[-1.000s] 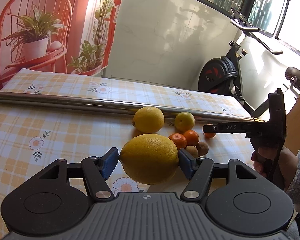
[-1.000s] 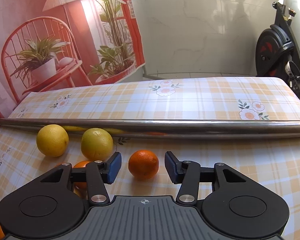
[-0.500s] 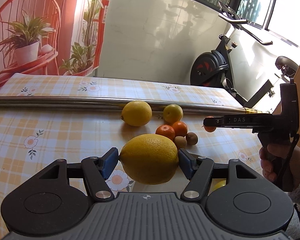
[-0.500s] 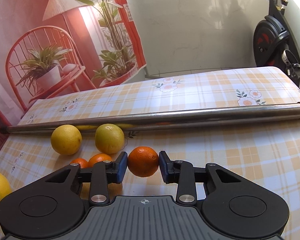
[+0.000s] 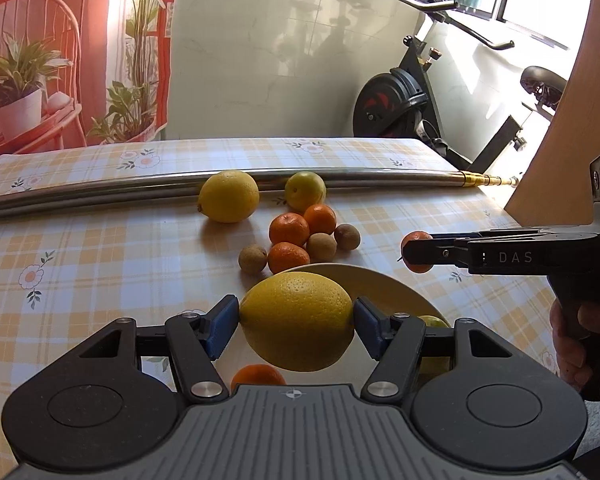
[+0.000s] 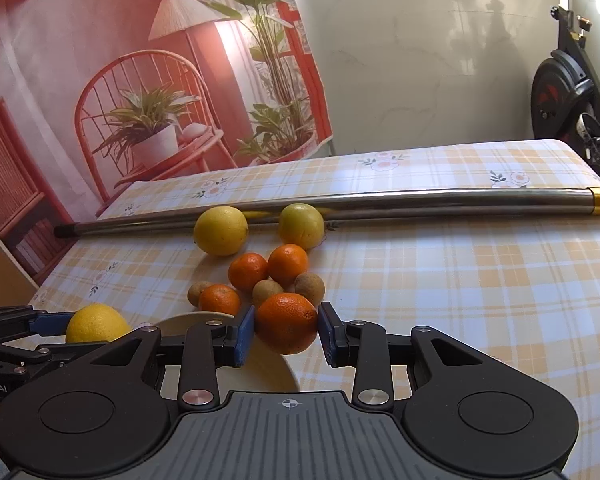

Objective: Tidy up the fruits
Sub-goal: 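Lower the lemon onto the plate and open the left tool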

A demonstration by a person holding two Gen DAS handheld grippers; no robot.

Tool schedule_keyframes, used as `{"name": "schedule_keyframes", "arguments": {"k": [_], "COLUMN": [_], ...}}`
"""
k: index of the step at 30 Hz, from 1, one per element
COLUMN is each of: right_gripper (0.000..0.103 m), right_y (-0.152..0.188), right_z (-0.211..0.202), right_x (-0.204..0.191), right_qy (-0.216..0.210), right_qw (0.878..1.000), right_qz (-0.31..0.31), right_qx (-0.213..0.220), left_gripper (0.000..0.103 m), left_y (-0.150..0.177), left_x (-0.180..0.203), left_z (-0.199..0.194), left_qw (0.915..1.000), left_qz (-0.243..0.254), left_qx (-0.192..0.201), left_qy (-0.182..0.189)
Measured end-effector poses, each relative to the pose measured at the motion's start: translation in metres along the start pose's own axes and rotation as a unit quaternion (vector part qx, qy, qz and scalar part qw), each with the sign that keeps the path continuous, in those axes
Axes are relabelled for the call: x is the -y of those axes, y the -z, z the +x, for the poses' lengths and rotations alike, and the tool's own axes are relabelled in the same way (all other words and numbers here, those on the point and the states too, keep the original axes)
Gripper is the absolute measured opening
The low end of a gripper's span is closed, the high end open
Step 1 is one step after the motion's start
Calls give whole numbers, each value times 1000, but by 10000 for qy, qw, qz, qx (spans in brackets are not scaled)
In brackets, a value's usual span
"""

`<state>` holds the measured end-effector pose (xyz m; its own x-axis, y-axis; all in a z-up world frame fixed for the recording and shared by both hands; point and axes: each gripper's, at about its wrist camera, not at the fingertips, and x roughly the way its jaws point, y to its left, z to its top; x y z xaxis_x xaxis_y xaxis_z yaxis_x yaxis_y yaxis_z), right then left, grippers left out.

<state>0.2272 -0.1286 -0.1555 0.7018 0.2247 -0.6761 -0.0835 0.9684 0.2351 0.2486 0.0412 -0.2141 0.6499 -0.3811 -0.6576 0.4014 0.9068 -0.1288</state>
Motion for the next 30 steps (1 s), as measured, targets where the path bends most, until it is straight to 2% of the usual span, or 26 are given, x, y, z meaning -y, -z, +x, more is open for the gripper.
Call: {"name": "schedule_keyframes", "arguments": {"k": [5,6,7,8,30], "right_gripper": [31,31,31,31,31], "right_y": [8,10,11,11,20], "right_z": [-7,-8,-9,-10,-20], "right_x": [-2,-2,-1,-2,-11], "right_qy": [-11,-4,-1,6,-159], "right_qw": [10000,10000,10000,10000,9998], "right_qz": [-24,-20,-20,-23,-84], "right_qx": [-28,-34,-35,-30,-117], "left_gripper": [64,59,49,48,51], "left_y": [3,4,5,4,1], "left_x": [5,6,7,6,-2], "left_z": [14,15,15,13,3], "left_qw": [9995,9993,9992,9992,9996], "left_qz": [218,257,289,297,-176], "left_qx": [-138,-158,-135,-81,-11], "left_qy": [-178,-212,-223,-244,-203]}}
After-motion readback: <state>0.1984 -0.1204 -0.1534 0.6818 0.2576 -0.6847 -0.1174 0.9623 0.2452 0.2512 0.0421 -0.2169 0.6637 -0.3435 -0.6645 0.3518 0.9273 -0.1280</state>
